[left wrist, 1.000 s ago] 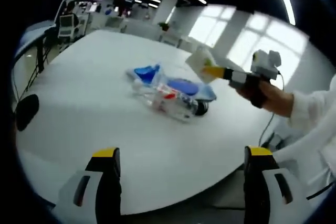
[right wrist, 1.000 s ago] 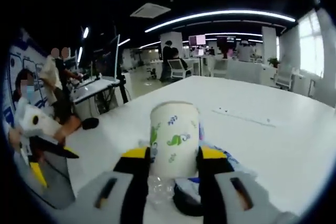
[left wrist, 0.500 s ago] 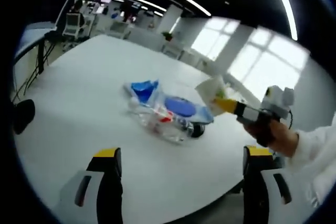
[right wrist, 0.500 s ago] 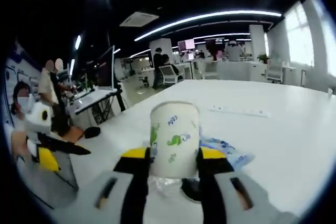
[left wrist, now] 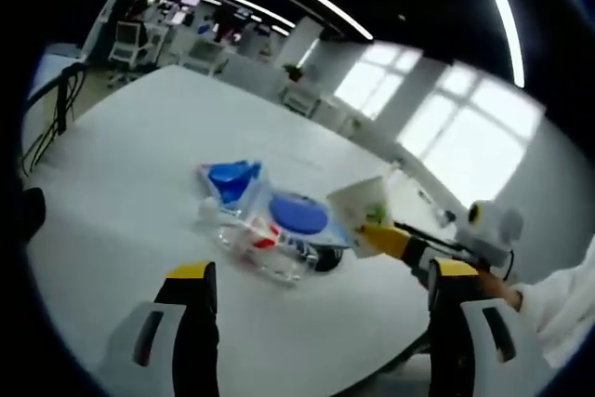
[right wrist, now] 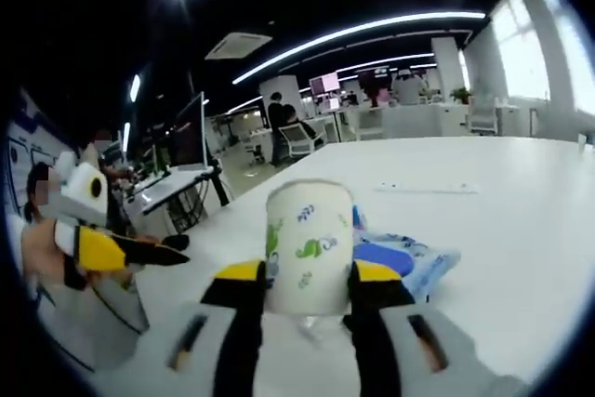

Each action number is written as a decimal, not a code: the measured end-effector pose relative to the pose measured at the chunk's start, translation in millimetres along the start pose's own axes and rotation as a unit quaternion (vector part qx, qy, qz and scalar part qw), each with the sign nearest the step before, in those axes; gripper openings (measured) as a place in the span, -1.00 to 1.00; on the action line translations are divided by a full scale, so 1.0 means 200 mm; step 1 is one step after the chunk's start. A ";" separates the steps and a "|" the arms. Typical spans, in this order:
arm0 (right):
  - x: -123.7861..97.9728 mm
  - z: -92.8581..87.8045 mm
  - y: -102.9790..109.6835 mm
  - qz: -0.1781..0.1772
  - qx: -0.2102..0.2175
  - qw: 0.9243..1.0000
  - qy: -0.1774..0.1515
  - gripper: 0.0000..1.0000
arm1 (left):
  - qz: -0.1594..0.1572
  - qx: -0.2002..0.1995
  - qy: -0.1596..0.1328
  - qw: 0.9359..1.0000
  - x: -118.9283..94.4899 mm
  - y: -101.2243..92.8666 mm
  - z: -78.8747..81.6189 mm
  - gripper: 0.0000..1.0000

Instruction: Arrange the tabletop items into an orderly group along one side of the table until the central work area is clear of visible clutter.

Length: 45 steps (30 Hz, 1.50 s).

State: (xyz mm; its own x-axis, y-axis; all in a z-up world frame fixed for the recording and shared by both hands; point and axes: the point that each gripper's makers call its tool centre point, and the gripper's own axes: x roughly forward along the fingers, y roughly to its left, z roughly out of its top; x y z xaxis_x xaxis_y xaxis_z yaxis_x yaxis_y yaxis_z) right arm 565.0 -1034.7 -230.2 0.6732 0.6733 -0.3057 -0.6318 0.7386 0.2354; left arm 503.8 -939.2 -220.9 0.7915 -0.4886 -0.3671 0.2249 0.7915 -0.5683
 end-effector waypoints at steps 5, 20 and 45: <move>-0.01 0.02 0.05 0.009 -0.006 1.000 -0.009 -0.31 | -0.004 -0.009 -0.005 1.000 0.02 -0.02 0.03 0.79; -0.01 0.01 0.17 0.040 -0.039 0.998 -0.006 -0.31 | -0.030 -0.016 -0.008 0.999 0.13 -0.14 0.10 0.77; -0.04 0.03 0.37 0.090 -0.080 0.993 -0.017 -0.30 | -0.048 -0.003 0.013 0.999 0.24 -0.25 0.08 0.69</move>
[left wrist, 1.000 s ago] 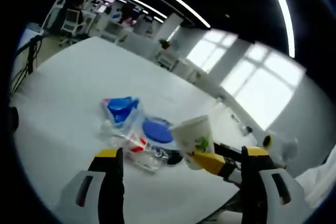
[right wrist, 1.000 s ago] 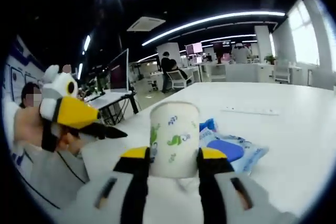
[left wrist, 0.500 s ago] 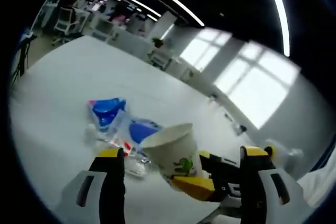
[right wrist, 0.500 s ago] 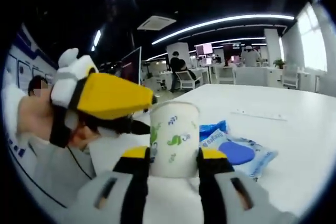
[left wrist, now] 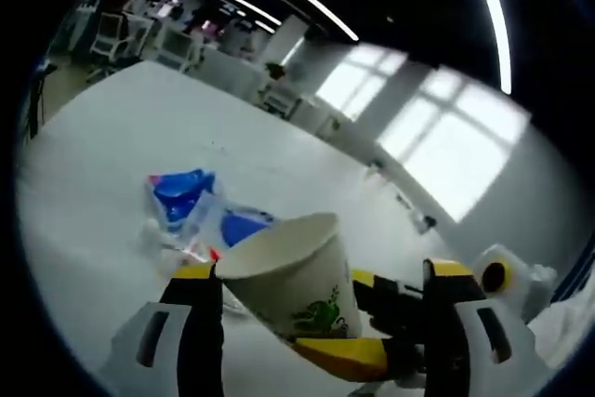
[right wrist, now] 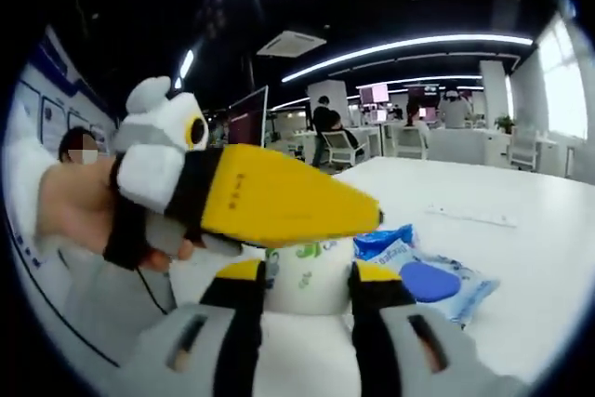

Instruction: Arrange the tabletop items into an orderly group along one side of the table until the central work area is clear of visible clutter.

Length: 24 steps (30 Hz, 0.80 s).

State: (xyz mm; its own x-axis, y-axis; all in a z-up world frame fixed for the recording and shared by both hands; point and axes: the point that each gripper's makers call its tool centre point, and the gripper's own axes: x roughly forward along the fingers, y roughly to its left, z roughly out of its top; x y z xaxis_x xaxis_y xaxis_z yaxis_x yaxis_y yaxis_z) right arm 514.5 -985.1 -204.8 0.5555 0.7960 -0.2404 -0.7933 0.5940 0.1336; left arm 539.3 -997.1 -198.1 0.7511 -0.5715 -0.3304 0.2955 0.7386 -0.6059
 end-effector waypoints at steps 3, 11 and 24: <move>0.01 0.01 0.02 0.004 -0.021 1.000 -0.002 -0.30 | 0.010 0.002 -0.007 1.000 0.01 0.01 0.01 0.64; 0.00 0.02 0.04 0.006 -0.029 1.000 -0.001 -0.30 | 0.030 -0.010 -0.017 0.999 -0.02 0.07 0.03 0.18; -0.01 -0.05 0.05 0.014 -0.036 0.999 0.033 -0.25 | 0.042 0.055 -0.012 0.998 -0.04 0.07 0.00 -0.14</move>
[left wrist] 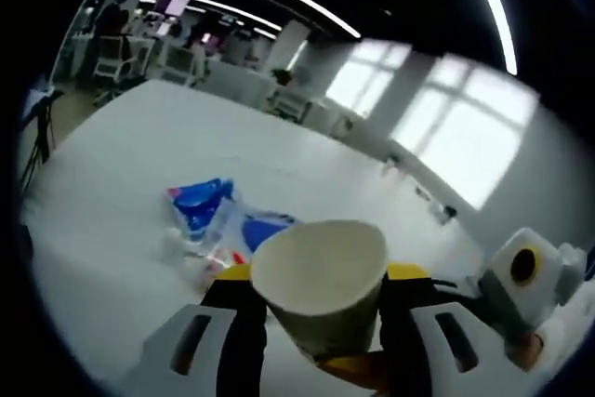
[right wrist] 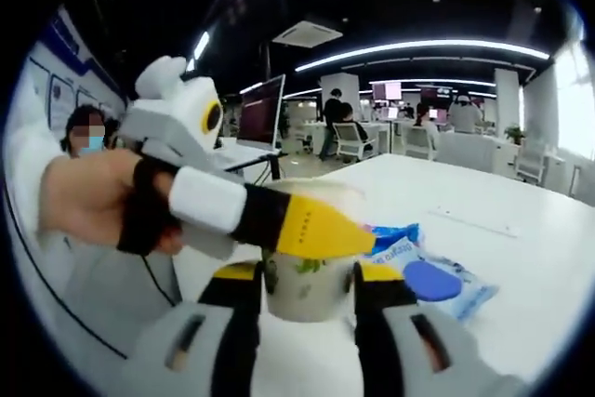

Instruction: Arrange the tabletop items into an orderly group along one side of the table until the central work area is clear of visible clutter.

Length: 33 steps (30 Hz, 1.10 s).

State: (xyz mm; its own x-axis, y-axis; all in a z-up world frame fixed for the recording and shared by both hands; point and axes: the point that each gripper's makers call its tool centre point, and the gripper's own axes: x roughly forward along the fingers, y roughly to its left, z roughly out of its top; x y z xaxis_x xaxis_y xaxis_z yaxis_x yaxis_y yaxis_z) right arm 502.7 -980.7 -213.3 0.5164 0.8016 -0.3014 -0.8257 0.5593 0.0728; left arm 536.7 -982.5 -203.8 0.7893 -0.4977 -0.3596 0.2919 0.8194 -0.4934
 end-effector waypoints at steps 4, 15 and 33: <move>-0.01 -0.05 -0.01 0.014 0.015 1.000 0.018 -0.26 | -0.003 0.015 -0.003 1.000 -0.01 0.00 0.01 -0.16; -0.17 -0.07 -0.22 -0.028 0.039 0.999 0.024 -0.18 | 0.010 0.049 -0.003 0.999 -0.04 0.07 0.00 -0.14; -0.13 0.18 -0.07 0.100 -0.016 0.984 0.147 -0.14 | -0.003 0.189 0.026 0.982 0.05 0.03 -0.11 -0.13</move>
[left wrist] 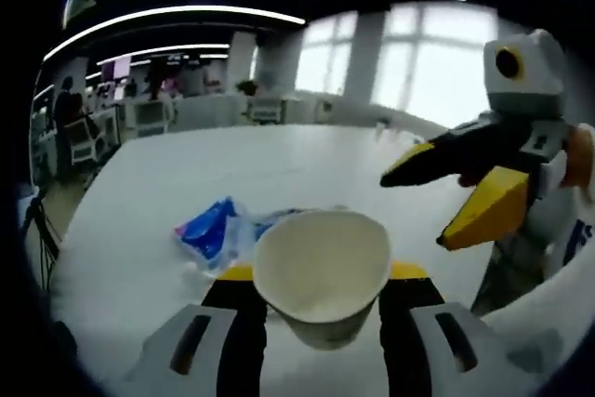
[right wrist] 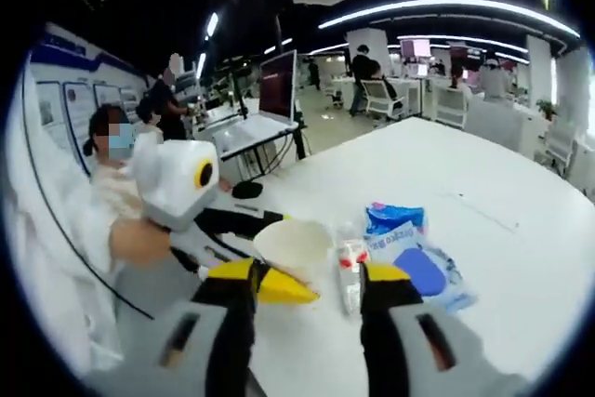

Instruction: Arrange the tabletop items into an orderly group along one side of the table until the central work area is clear of visible clutter.

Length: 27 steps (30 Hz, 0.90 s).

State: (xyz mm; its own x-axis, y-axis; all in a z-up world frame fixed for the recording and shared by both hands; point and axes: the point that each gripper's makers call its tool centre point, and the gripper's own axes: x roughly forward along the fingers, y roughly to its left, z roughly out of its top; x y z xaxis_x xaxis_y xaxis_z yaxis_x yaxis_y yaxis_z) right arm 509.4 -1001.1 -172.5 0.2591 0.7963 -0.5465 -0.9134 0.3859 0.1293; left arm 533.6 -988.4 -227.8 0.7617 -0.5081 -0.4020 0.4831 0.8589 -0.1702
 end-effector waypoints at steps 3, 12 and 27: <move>0.04 0.02 0.01 0.011 0.012 1.000 0.020 -0.11 | -0.003 -0.001 -0.007 1.000 0.00 0.00 0.00 -0.13; 0.19 0.02 0.07 0.052 -0.014 0.994 0.092 -0.20 | -0.004 0.033 -0.002 0.999 0.00 -0.01 -0.02 -0.13; 0.29 -0.12 0.12 0.065 0.017 0.982 0.175 -0.36 | -0.010 0.096 -0.004 0.995 0.01 -0.09 -0.01 -0.12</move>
State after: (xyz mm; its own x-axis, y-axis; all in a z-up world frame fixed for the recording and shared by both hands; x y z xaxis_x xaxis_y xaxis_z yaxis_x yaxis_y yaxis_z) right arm 494.7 -957.2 -220.3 0.0122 0.6339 -0.7733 -0.9193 0.3114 0.2408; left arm 524.6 -1004.5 -227.1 0.7542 -0.5260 -0.3930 0.5712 0.8208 -0.0024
